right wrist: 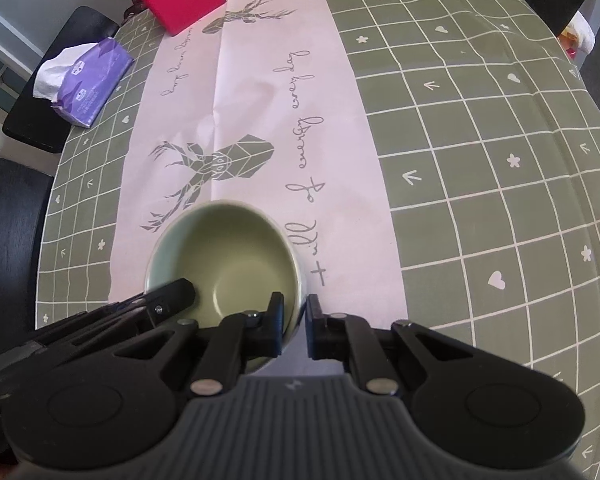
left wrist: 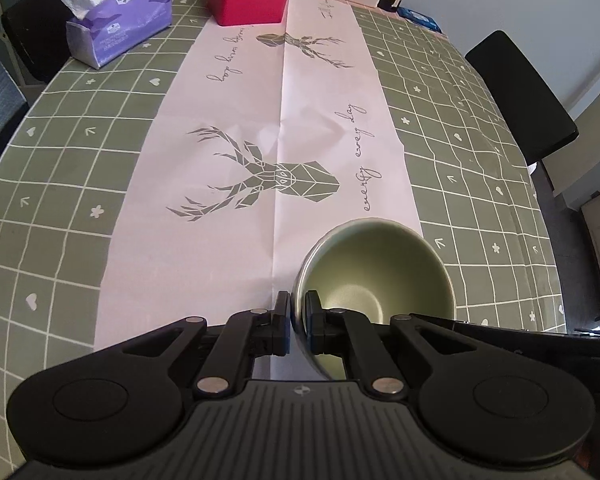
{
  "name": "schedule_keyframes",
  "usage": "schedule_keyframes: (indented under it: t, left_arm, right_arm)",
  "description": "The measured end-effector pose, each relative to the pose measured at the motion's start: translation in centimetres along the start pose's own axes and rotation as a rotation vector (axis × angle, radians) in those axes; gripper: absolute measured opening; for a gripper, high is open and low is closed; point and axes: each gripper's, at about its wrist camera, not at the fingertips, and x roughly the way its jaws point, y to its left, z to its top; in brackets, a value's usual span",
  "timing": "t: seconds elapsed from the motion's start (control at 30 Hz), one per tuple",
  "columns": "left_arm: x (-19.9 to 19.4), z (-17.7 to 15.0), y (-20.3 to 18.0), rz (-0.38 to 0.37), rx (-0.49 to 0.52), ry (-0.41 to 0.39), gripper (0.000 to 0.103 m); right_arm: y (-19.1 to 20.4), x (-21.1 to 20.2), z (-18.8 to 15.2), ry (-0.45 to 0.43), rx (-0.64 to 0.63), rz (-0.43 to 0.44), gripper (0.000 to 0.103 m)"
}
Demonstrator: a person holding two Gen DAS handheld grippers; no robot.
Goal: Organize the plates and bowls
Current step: 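Carry the green bowl with both grippers and lower it into the orange bowl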
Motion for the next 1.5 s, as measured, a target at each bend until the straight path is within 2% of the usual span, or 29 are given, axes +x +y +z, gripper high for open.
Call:
schedule_keyframes:
  t: [0.27,0.43,0.7,1.07,1.3,1.5]
  left_arm:
    - [-6.8,-2.9,-0.3,0.038,-0.022,-0.047,0.007]
    - [-10.3,-5.2,-0.9,0.025,-0.021,-0.057,0.007]
    - [-13.4,-9.8,-3.3,-0.017,-0.005,-0.025,0.007]
    - [-12.8,-14.4,-7.6,-0.064,0.022,0.066,0.008]
    - [-10.8,-16.4,-9.0,-0.062,0.010,0.115,0.008]
    - [-9.3,-17.0,-9.1,-0.045,0.019,0.160,0.009]
  right_arm:
    - [2.5,-5.4,-4.3,-0.063,-0.060,0.001,0.006]
    - [2.5,-8.7,-7.3,-0.096,-0.075,0.020,0.006]
    - [0.9,-13.3,-13.1,-0.135,-0.099,-0.016,0.006]
    - [-5.0,-15.3,-18.0,-0.137,-0.053,-0.071,0.006]
    - [-7.8,-14.1,-19.5,-0.107,-0.026,-0.077,0.005]
    - [-8.7,-12.6,-19.4,-0.073,-0.019,-0.074,0.005]
